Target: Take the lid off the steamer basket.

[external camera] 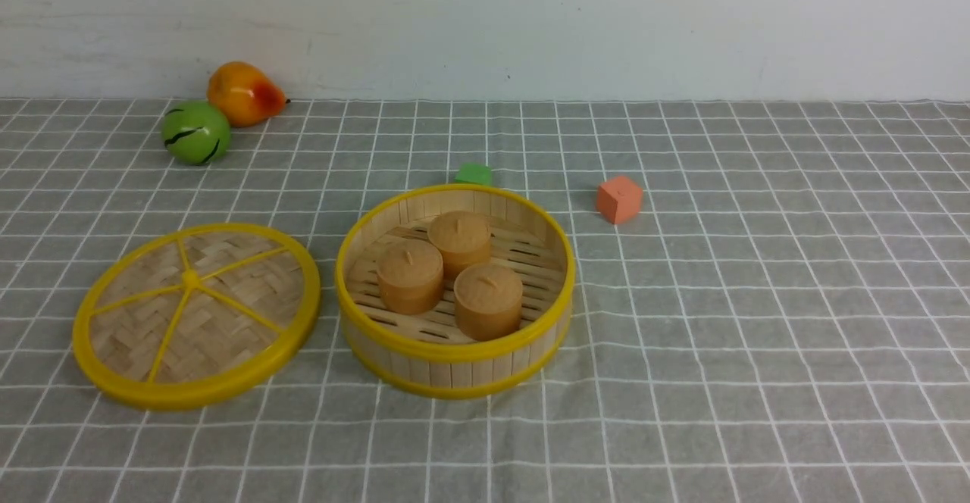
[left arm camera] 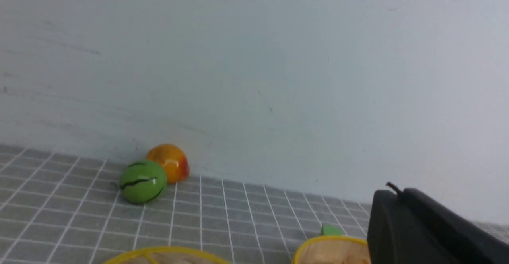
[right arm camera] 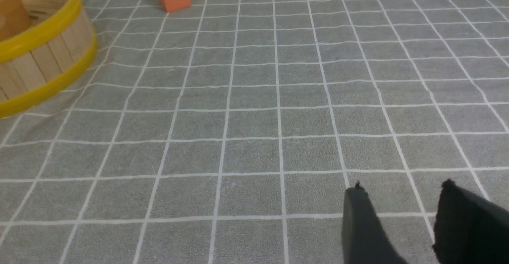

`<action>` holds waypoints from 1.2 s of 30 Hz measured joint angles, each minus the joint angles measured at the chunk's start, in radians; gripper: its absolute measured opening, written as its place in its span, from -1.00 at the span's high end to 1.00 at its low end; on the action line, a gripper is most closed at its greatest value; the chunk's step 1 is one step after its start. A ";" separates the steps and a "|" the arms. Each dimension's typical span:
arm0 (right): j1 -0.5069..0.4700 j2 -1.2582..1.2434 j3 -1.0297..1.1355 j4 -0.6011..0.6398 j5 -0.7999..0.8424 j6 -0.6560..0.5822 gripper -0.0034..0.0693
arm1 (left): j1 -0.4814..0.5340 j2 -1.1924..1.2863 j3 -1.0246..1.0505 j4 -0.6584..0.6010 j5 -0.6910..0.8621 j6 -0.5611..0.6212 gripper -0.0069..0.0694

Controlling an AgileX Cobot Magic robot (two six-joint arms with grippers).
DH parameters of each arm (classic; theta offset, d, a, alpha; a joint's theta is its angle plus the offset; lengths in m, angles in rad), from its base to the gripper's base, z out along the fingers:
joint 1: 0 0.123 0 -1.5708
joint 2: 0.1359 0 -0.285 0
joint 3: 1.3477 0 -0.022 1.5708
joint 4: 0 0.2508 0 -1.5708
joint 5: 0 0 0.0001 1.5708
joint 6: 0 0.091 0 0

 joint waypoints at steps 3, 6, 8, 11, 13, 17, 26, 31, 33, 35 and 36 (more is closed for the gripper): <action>0.000 0.000 0.000 0.000 0.000 0.000 0.24 | 0.000 -0.002 0.000 0.001 0.066 -0.013 0.85; 0.000 0.000 0.000 0.000 0.000 0.000 0.24 | 0.000 -0.002 0.000 0.002 0.128 -0.023 0.85; 0.000 0.000 0.000 0.000 0.000 0.000 0.24 | 0.000 -0.002 0.000 0.003 0.187 -0.026 0.85; 0.000 0.000 0.000 0.000 0.000 0.000 0.24 | 0.000 -0.002 0.000 0.003 0.240 -0.027 0.85; 0.000 0.000 0.000 0.000 0.000 0.000 0.24 | 0.000 -0.002 0.000 0.003 0.255 -0.028 0.85; 0.000 0.000 0.000 0.000 0.000 0.000 0.24 | 0.001 -0.004 0.000 0.019 0.311 -0.029 0.85; 0.000 0.000 0.000 0.000 0.000 0.000 0.24 | 0.020 -0.184 0.158 0.213 0.337 -0.196 0.85; 0.000 0.000 0.000 0.000 0.000 0.000 0.24 | 0.020 -0.257 0.257 0.321 0.347 -0.356 0.85; 0.000 0.000 0.000 0.000 0.000 0.000 0.24 | 0.020 -0.260 0.271 0.321 0.389 -0.375 0.85; 0.000 0.000 0.000 0.000 0.000 0.000 0.24 | 0.020 -0.260 0.272 0.310 0.436 -0.362 0.85; 0.000 0.000 0.000 0.000 0.000 0.000 0.24 | 0.020 -0.260 0.274 0.302 0.455 -0.331 0.85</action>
